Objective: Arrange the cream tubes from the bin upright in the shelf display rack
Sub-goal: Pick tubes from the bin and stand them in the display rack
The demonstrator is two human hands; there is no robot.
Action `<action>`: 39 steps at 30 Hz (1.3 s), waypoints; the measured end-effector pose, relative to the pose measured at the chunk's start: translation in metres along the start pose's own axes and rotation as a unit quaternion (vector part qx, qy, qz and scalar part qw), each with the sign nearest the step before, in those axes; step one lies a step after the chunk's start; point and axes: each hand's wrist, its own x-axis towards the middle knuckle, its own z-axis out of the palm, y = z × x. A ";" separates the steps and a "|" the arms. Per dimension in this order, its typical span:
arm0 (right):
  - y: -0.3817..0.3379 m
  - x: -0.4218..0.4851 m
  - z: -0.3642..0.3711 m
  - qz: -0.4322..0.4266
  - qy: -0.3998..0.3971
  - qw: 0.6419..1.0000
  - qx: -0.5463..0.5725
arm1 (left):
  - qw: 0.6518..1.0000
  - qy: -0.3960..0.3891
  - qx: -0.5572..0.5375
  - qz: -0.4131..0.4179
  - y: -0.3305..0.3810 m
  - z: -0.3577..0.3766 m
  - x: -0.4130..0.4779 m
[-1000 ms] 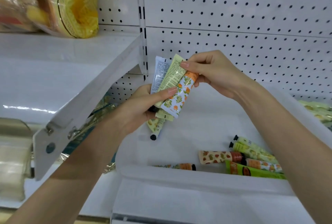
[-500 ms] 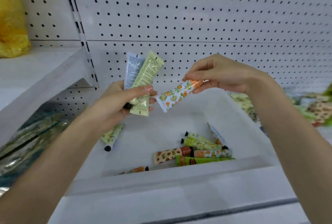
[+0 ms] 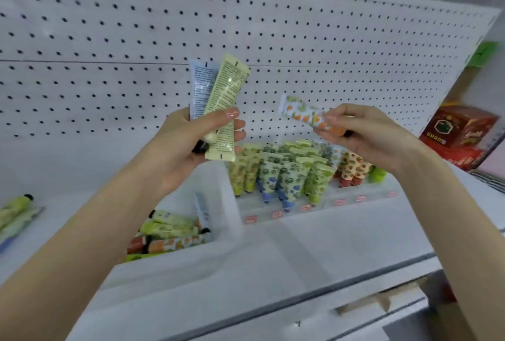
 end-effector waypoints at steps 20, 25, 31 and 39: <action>0.088 -0.029 -0.144 0.136 0.036 0.985 0.097 | 0.992 -0.001 0.002 -0.128 -0.199 0.146 -0.022; 0.101 -0.027 -0.143 0.098 0.012 0.995 -0.002 | 0.995 0.027 -0.011 -0.097 -0.203 0.152 -0.016; 0.099 -0.015 -0.141 0.027 0.011 0.988 -0.154 | 0.995 0.031 -0.030 -0.086 -0.205 0.152 -0.014; 0.085 0.003 -0.138 -0.036 -0.041 0.942 -0.331 | 0.995 0.038 -0.041 -0.079 -0.208 0.150 -0.013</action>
